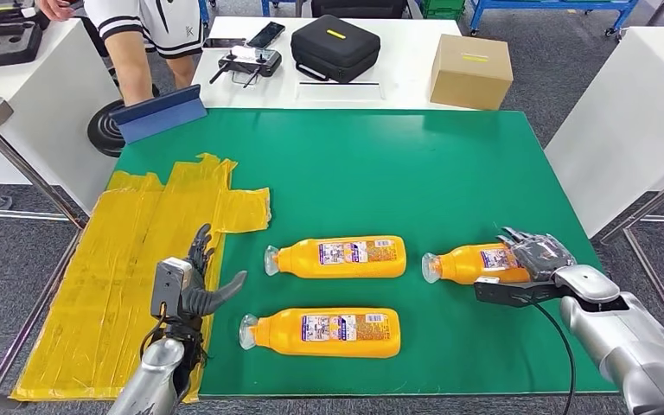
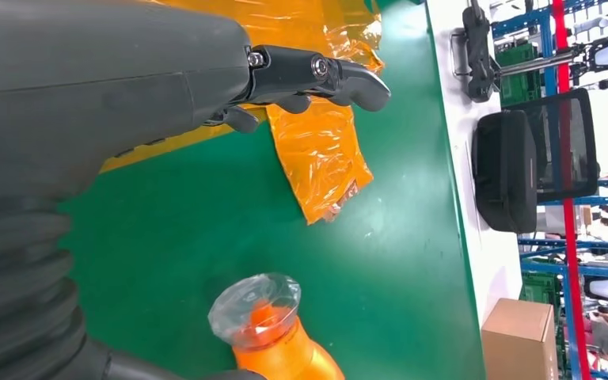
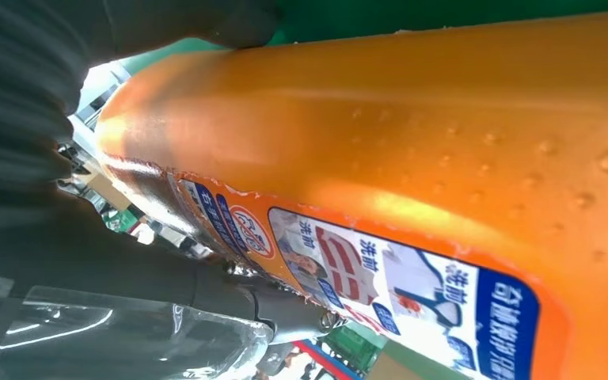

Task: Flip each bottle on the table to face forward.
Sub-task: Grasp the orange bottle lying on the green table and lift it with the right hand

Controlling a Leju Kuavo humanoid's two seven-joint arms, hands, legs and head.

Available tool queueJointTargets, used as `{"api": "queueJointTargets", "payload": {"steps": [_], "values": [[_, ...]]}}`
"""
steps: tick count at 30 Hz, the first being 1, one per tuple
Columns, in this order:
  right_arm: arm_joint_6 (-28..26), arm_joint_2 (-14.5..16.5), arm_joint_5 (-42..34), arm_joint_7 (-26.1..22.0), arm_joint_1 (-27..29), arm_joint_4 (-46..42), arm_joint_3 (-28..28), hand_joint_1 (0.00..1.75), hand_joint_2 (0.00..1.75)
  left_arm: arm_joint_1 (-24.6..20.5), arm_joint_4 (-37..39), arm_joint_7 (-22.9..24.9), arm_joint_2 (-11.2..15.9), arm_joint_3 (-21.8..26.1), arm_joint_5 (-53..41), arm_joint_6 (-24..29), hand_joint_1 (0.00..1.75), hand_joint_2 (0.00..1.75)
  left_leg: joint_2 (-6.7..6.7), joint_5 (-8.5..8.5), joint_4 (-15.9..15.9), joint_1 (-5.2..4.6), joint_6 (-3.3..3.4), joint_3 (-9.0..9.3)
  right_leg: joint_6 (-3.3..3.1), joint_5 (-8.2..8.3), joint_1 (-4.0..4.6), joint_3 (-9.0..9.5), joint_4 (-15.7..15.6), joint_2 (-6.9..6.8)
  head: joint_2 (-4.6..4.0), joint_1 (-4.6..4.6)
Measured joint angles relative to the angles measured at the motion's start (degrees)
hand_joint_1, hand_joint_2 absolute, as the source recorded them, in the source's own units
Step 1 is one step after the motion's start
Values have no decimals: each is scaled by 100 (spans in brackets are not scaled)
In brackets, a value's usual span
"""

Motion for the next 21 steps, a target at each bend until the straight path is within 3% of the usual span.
{"api": "queueJointTargets", "payload": {"steps": [21], "values": [[-165,156,83,393,90,8,-239,174,175,18,-50,63,0,0,-54,2,0,175,16,-4,0,10,-3,32,-3,0,9,29,-3,17,0,0]]}}
